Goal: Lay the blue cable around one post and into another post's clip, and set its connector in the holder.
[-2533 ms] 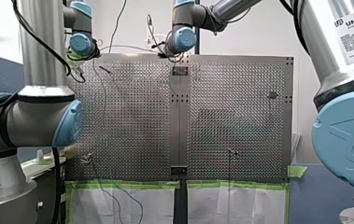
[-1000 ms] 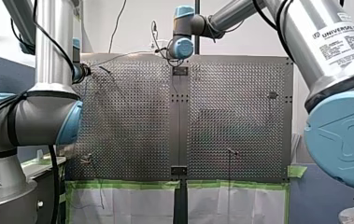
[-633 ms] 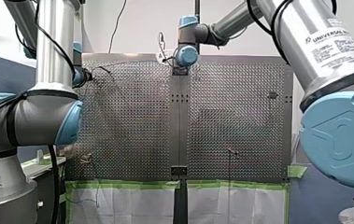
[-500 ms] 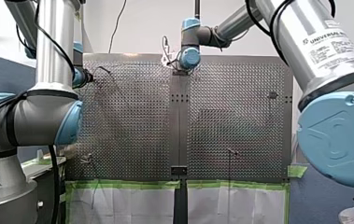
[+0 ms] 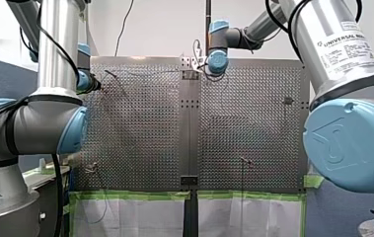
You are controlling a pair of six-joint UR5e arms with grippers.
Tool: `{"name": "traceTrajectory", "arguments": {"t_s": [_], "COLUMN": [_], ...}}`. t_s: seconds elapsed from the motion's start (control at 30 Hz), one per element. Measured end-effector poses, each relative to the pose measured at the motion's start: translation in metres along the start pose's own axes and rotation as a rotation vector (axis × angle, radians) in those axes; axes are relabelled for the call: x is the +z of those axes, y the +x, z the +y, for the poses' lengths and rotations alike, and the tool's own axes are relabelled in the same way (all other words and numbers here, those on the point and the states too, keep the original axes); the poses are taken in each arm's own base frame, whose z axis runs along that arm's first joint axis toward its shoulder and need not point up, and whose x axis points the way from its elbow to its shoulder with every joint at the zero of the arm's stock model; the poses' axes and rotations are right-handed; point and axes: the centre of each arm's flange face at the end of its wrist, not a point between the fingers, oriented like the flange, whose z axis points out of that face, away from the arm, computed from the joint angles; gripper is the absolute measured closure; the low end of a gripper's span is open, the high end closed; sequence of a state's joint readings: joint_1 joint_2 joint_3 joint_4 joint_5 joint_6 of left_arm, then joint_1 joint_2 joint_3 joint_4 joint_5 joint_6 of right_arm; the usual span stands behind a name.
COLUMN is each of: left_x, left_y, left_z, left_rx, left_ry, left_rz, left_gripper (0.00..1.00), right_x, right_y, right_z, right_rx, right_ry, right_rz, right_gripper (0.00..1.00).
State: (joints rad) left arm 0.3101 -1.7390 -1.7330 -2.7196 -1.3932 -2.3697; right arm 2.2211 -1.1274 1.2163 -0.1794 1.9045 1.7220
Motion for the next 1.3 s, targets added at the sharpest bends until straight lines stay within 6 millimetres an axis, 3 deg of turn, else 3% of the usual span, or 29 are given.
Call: {"name": "traceTrajectory", "arguments": {"t_s": [0.2, 0.4, 0.77, 1.17, 1.3], "left_x": [-0.002, -0.003, -0.014, -0.024, -0.026], "left_y": [0.005, 0.008, -0.007, 0.009, 0.013], "left_z": [-0.004, -0.008, -0.027, -0.027, -0.025], "left_rx": [0.005, 0.004, -0.003, -0.008, -0.016], "left_ry": [0.001, 0.002, 0.009, -0.014, -0.022], "left_rz": [0.015, 0.021, 0.001, 0.022, 0.024], "left_gripper": [0.00, 0.00, 0.00, 0.00, 0.00], "right_x": [-0.002, -0.012, -0.028, -0.034, -0.036], "right_y": [-0.011, -0.031, -0.071, -0.118, -0.143], "right_z": [0.013, 0.014, 0.020, 0.057, 0.072], "right_rx": [0.049, 0.104, 0.156, 0.127, 0.109], "right_ry": [-0.053, -0.079, -0.097, -0.199, -0.245], "right_rz": [0.017, 0.023, 0.028, 0.028, 0.015], "right_gripper": [1.00, 1.00, 1.00, 1.00, 1.00]}}
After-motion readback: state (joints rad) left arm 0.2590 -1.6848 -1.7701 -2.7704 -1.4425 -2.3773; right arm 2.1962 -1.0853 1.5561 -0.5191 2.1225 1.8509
